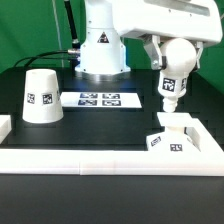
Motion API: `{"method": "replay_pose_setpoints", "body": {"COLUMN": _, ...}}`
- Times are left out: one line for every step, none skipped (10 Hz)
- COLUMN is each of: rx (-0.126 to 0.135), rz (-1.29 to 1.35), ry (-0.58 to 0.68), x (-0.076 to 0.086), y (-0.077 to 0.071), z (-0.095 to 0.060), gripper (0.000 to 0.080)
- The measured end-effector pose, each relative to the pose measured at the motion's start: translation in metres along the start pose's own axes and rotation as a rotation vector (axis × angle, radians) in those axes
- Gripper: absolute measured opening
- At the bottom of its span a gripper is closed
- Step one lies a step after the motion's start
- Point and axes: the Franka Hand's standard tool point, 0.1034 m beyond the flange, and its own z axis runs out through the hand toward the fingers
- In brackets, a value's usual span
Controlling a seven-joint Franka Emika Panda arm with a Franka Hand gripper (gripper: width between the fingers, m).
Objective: Assemble lamp
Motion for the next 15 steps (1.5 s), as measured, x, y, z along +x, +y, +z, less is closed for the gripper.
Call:
{"method": "replay_pose_setpoints", "body": {"rx": -0.008, "rz": 0.003, "ry": 0.011, "x": -0.001, "y": 0.002, "z": 0.001, "gripper": 0.0576}}
{"method": "replay_pose_setpoints", "body": {"rx": -0.008, "rz": 0.003, "ry": 0.01, "x": -0.002, "y": 0.002, "z": 0.001, "gripper": 0.0576}}
{"method": "replay_pose_setpoints", "body": {"rx": -0.009, "rz": 0.003, "ry": 0.012, "x": -0.002, "y": 0.003, "z": 0.001, "gripper": 0.0576}}
{"method": "replay_pose_setpoints", "body": {"rx": -0.016, "rz": 0.007, "ry": 0.021, "x": -0.002, "y": 0.006, "z": 0.001, "gripper": 0.0576}}
{"method": "replay_pose_setpoints", "body": {"rx": -0.011, "rz": 0.013, "ry": 0.015, "x": -0.002, "y": 0.003, "z": 0.002, "gripper": 0.0576}}
{"method": "replay_pose_setpoints", "body": {"rx": -0.008, "rz": 0.012, "ry": 0.015, "x": -0.001, "y": 0.0, "z": 0.003, "gripper": 0.0576}}
{"method": "replay_pose_setpoints", "body": {"rx": -0.004, "rz": 0.008, "ry": 0.015, "x": 0.0, "y": -0.004, "z": 0.004, "gripper": 0.0576}}
{"method": "replay_pose_setpoints", "body": {"rx": 0.0, "rz": 0.005, "ry": 0.013, "x": 0.0, "y": -0.008, "z": 0.006, "gripper": 0.0576}}
{"method": "replay_pose_setpoints", "body": {"rx": 0.004, "rz": 0.001, "ry": 0.01, "x": 0.0, "y": -0.012, "z": 0.008, "gripper": 0.0576}}
{"method": "replay_pose_setpoints", "body": {"rx": 0.008, "rz": -0.004, "ry": 0.008, "x": 0.0, "y": -0.016, "z": 0.009, "gripper": 0.0576}}
{"method": "replay_pose_setpoints", "body": {"rx": 0.011, "rz": -0.006, "ry": 0.005, "x": -0.001, "y": -0.018, "z": 0.011, "gripper": 0.0576}}
{"method": "replay_pose_setpoints", "body": {"rx": 0.012, "rz": -0.006, "ry": 0.002, "x": -0.002, "y": -0.018, "z": 0.013, "gripper": 0.0576}}
{"method": "replay_pose_setpoints", "body": {"rx": 0.014, "rz": -0.006, "ry": -0.002, "x": -0.004, "y": -0.019, "z": 0.015, "gripper": 0.0576}}
{"method": "replay_pose_setpoints", "body": {"rx": 0.016, "rz": -0.007, "ry": -0.006, "x": -0.006, "y": -0.02, "z": 0.018, "gripper": 0.0576}}
{"method": "replay_pose_setpoints", "body": {"rx": 0.017, "rz": -0.007, "ry": -0.011, "x": -0.009, "y": -0.02, "z": 0.02, "gripper": 0.0576}}
